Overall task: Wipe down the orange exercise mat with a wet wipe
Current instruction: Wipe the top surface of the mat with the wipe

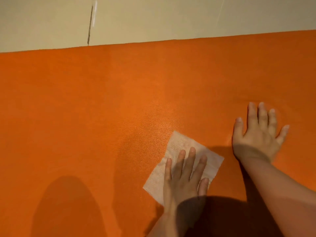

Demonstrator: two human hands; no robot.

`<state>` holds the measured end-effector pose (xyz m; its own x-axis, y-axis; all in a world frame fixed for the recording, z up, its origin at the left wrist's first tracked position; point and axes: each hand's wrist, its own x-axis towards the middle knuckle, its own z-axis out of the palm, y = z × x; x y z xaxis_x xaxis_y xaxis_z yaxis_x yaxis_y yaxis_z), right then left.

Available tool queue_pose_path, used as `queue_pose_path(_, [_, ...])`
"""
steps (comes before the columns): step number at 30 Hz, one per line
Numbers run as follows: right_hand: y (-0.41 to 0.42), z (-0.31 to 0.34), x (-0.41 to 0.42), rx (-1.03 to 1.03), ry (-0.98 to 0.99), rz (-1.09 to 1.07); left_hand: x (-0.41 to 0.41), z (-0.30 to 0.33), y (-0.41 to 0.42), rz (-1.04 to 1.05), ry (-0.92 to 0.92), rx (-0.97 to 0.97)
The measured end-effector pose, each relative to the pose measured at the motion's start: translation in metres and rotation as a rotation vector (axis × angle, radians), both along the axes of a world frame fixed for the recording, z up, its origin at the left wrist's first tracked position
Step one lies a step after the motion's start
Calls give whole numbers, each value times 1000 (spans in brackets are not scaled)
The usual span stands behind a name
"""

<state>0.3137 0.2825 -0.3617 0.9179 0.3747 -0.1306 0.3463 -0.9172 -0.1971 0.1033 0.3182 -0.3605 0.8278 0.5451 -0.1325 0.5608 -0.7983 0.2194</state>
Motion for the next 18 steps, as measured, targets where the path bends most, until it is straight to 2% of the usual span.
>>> queue_pose_path(3, [0,-1,2,-6,-19,-7,-7,1,81,28,-17,-16])
queue_pose_path(5, [1,-1,2,-29,-32,-6,-9,3,155,117,42,20])
queue_pose_path(9, [2,-2,3,-31,-35,-13,-4,7,249,572,83,-31])
queue_pose_path(11, [2,-3,0,-5,-57,-23,9,8,252,783,60,-38])
queue_pose_path(13, [2,-5,-3,45,-89,-12,32,10,236,908,92,-50])
queue_pose_path(15, [0,-6,-1,64,-105,-8,66,7,200,803,169,-55])
queue_pose_path(18, [1,-6,-2,81,-133,-28,119,-3,107,324,71,14])
